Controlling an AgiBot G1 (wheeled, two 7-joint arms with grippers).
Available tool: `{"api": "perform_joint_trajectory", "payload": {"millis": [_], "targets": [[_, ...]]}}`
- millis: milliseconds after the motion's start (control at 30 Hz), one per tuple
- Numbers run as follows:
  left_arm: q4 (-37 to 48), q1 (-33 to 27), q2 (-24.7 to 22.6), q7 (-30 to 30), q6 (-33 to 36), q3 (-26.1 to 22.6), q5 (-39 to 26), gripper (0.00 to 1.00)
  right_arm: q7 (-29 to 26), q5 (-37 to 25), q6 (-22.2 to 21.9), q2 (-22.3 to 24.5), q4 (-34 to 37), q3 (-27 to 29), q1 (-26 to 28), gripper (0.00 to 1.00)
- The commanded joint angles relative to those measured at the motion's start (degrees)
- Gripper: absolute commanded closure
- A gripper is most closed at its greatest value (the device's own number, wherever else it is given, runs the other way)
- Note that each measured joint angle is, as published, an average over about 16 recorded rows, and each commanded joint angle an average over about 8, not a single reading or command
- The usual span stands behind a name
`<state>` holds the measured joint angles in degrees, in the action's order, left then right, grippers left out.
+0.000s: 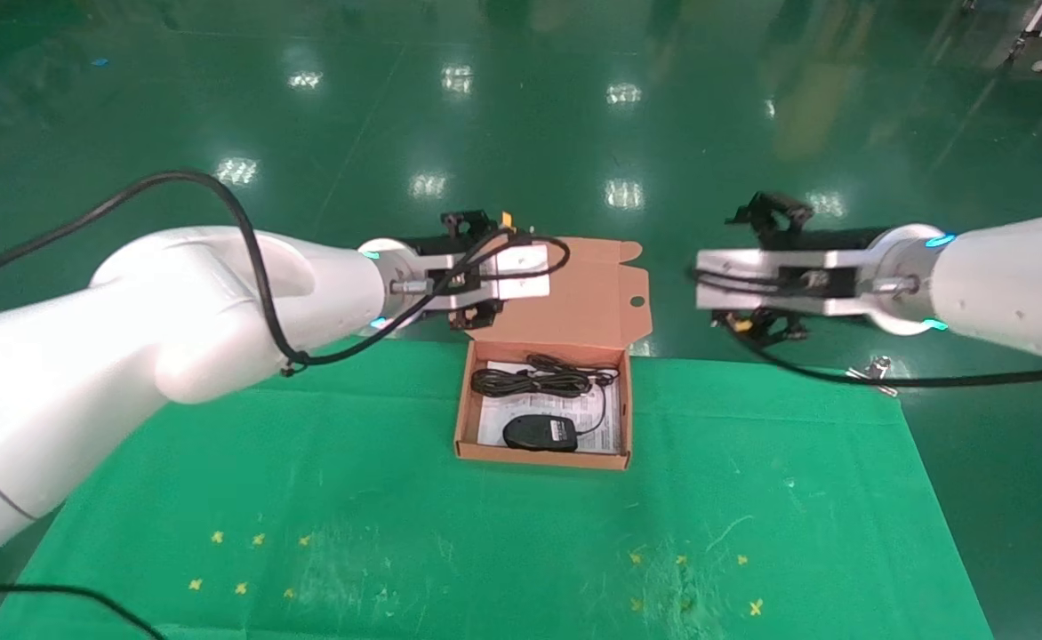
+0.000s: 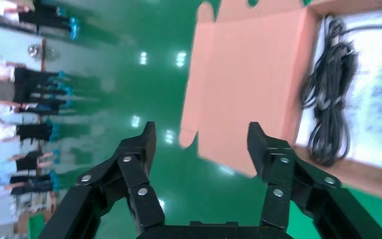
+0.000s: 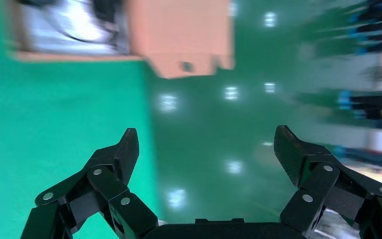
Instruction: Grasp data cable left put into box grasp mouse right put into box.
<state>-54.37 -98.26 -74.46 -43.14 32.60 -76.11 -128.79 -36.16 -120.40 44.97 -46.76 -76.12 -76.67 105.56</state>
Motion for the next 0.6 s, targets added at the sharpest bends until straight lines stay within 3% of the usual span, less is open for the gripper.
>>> {"api": "perform_joint_trajectory", "payload": {"millis": [33,200,600], "targets": [[-0.01,-0.60,0.08,-0.68,0.41,0.15,-0.46,0.00,0.09,-1.09,0.73,-0.29,-0.52,-0.39,0.52,0.00],[-0.95,0.89,1.82,0.61,3.19,2.86,3.31,0.00,1.29,1.96,2.99,0.03,-0.68,2.08,-1.31,0.00],[-4.49,7.83,9.11,6.78,12.86,13.96,19.53,0.00,5.97,16.80,10.30,2.30,-0.05,13.43,-9.58,0.00]]}}
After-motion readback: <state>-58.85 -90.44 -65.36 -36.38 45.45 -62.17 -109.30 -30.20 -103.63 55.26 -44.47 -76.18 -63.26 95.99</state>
